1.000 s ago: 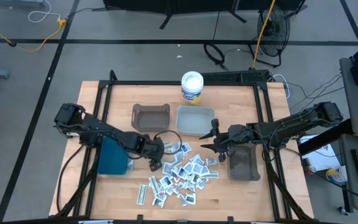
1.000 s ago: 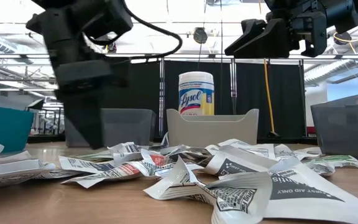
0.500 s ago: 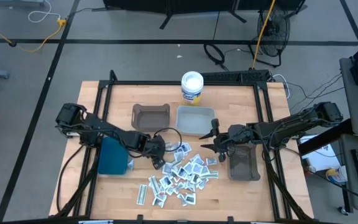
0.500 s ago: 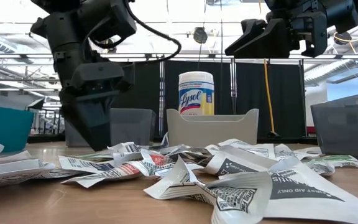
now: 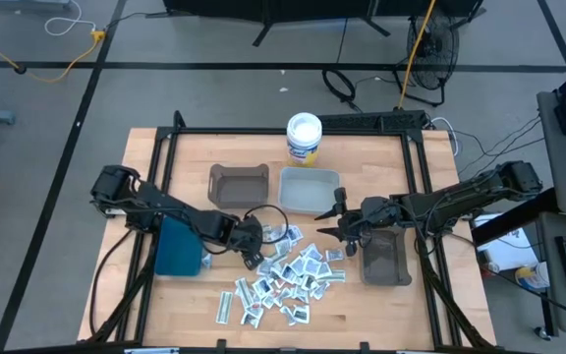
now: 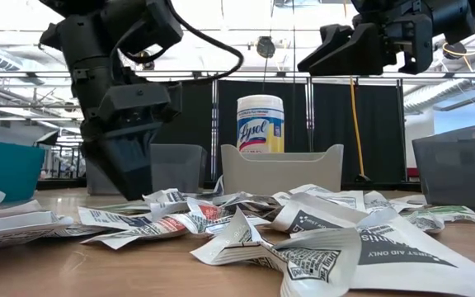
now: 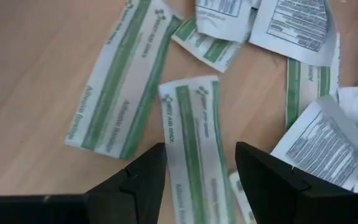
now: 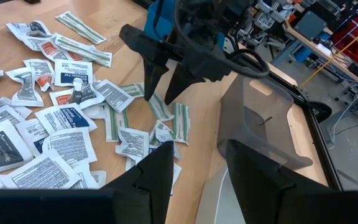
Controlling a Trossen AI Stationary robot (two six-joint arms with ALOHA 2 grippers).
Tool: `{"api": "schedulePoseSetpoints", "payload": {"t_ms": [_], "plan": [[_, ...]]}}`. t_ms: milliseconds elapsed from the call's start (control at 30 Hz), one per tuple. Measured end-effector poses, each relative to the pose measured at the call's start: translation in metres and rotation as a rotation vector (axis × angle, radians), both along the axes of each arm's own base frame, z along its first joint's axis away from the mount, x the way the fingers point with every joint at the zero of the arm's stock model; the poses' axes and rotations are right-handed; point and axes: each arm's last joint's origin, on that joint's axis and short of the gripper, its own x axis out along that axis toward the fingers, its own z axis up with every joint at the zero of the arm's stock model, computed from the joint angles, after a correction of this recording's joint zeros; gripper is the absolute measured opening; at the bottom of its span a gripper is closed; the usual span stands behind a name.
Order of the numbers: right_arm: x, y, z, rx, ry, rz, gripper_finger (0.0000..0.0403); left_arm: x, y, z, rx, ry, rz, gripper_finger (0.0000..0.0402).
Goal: Pick & Place First Aid Supplies
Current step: Put the green bandage pack into the top black bin
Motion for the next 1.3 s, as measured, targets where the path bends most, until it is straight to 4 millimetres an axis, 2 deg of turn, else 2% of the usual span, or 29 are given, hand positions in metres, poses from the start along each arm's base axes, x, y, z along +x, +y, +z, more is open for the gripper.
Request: {"api": "schedulePoseSetpoints", "payload": {"t_ms": [100, 300, 400, 500, 767, 900, 1300], "plan": [[0.0, 0.0, 0.0, -0.003, 0.0, 0.001, 0.0141, 0.006, -0.003, 0.013, -0.019, 0.052, -0.037, 0.0198], [0.0, 0.0, 0.0, -0.008, -0.001, 0.003, 0.0141, 0.021, 0.003, 0.053, 0.05, 0.105, -0.083, 0.0198], [0.0, 0.0, 0.0, -0.004, 0.003, 0.001, 0.0141, 0.025, 0.004, 0.061, 0.049, 0.092, -0.099, 0.0198], [0.0, 0.0, -0.001, -0.004, 0.007, 0.001, 0.0141, 0.024, 0.004, 0.059, 0.04, 0.11, -0.141, 0.0198], [0.0, 0.0, 0.0, -0.018, 0.001, 0.007, 0.0141, 0.031, -0.013, 0.034, 0.055, 0.192, -0.373, 0.0198], [0.0, 0.0, 0.0, -0.019, 0.002, 0.007, 0.0141, 0.03, -0.02, 0.033, 0.101, 0.255, -0.471, 0.0198], [-0.001, 0.0, -0.003, -0.001, 0.033, -0.002, 0.0141, 0.031, -0.027, 0.027, 0.167, 0.257, -0.564, 0.0198]]}}
